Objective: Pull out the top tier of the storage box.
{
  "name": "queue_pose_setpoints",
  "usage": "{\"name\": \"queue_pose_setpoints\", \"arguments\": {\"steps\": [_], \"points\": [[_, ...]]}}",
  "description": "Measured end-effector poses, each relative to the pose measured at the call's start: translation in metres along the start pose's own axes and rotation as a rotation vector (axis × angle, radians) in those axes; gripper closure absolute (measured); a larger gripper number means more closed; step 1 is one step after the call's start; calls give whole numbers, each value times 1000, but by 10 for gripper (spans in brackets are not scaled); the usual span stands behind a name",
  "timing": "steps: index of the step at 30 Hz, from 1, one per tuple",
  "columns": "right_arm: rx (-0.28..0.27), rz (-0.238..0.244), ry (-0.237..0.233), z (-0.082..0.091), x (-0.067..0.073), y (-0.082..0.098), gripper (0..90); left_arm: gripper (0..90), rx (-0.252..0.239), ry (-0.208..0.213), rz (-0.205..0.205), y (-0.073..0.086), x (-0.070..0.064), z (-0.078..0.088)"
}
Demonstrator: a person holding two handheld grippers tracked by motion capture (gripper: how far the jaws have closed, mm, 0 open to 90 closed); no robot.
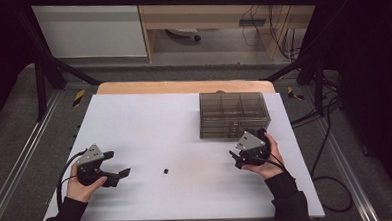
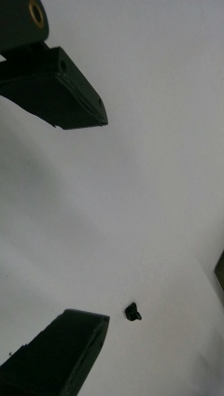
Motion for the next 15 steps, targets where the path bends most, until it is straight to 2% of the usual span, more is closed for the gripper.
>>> {"name": "queue_pose_setpoints", "arguments": {"steps": [15], "points": [[18, 100, 68, -10, -5, -3, 144, 46, 2, 0, -1, 0, 0, -1]]}}
Point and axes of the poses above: each handheld gripper's, and its own axes: z roughly backward along the jaws, y roughly out of its underside, x roughly to its left, the point moved 9 cm from there along -z, roughly forward along the jaws, and after that the axes turned 11 degrees about x, right-handed, at the moved point
